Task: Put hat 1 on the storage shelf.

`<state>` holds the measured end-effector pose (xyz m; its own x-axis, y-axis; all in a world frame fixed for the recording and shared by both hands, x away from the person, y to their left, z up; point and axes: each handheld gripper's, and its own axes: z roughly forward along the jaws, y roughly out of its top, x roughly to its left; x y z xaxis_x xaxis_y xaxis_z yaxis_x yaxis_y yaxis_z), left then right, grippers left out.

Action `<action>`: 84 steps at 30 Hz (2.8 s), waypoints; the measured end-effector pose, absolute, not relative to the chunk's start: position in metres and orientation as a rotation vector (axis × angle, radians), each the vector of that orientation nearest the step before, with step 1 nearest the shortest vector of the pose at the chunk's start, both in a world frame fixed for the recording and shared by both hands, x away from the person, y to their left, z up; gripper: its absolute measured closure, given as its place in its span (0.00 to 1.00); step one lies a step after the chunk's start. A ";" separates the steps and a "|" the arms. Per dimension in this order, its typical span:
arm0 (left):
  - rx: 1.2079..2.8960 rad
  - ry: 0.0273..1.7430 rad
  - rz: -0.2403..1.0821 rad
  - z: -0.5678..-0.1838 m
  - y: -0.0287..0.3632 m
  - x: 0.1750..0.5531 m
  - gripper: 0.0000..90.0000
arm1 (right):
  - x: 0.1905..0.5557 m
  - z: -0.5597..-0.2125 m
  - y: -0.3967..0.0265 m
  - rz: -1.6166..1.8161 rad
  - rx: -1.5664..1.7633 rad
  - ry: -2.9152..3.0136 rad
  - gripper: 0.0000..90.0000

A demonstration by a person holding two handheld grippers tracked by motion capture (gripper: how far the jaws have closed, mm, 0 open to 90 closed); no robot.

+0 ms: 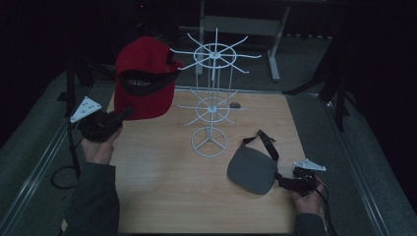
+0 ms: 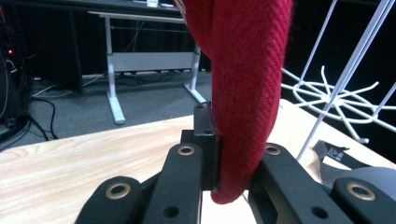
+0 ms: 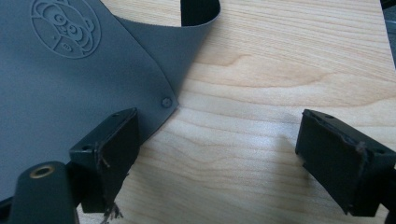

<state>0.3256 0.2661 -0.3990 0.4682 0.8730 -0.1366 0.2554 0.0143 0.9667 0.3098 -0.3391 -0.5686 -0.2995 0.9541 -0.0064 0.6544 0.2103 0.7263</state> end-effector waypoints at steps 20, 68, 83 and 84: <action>1.480 1.001 0.678 -0.377 0.265 0.326 0.96 | 0.310 -0.569 -0.339 0.870 1.489 2.032 0.15; 1.430 0.925 0.713 -0.352 0.257 0.305 0.95 | 0.310 -0.569 -0.339 0.869 1.488 2.032 0.15; 1.471 0.953 0.692 -0.388 0.248 0.306 0.95 | 0.310 -0.569 -0.339 0.869 1.486 2.033 0.15; 1.478 0.954 0.692 -0.392 0.246 0.307 0.95 | 0.310 -0.569 -0.339 0.869 1.486 2.033 0.15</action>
<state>0.3065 0.2463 -0.3920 0.4892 0.8661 -0.1031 0.1714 0.0205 0.9850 0.3098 -0.3392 -0.5686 -0.3006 0.9537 -0.0072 0.6535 0.2115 0.7268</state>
